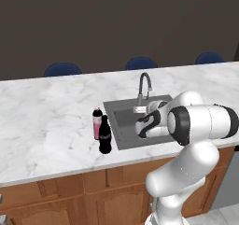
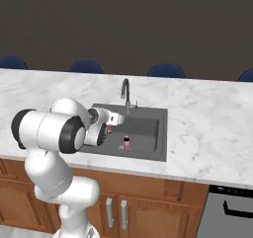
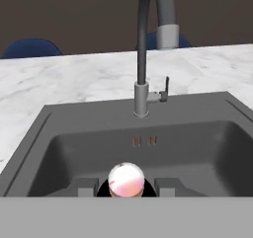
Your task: Place the large bottle from the dining counter next to the other large bottle outside the sink, and place the small bottle from the dining counter next to the other small bottle inside the sink.
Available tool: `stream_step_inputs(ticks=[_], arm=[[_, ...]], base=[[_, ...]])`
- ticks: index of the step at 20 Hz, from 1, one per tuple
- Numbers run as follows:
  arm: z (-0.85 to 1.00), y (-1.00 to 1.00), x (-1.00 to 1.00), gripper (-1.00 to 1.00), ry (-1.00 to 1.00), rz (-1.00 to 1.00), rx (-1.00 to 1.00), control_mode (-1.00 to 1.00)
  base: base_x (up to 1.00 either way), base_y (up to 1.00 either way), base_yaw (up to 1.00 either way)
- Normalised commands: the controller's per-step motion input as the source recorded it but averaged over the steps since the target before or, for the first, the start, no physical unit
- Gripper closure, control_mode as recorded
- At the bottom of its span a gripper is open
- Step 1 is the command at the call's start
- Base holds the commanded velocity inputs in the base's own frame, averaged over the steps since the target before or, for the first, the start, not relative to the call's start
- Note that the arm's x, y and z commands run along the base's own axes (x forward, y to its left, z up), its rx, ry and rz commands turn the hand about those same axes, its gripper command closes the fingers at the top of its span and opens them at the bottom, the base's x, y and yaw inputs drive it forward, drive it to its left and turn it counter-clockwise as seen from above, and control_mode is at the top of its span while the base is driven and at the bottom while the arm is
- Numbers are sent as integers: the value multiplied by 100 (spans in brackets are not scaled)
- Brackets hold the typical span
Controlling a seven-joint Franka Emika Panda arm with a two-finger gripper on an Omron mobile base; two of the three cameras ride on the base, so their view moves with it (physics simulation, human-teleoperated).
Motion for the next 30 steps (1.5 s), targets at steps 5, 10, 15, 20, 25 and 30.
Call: stream_step_inputs(ticks=[5,10,15,20,25,30], arm=[[0,0,0,100,0,0,0,100],[0,0,0,100,0,0,0,100],[0,0,0,100,0,0,0,100],[0,0,0,100,0,0,0,100],[0,0,0,100,0,0,0,100],[-2,0,2,100,0,0,0,-100]], base=[[20,2,-2],[36,0,-4],[20,0,-1],[13,0,0],[14,0,0],[10,0,0]])
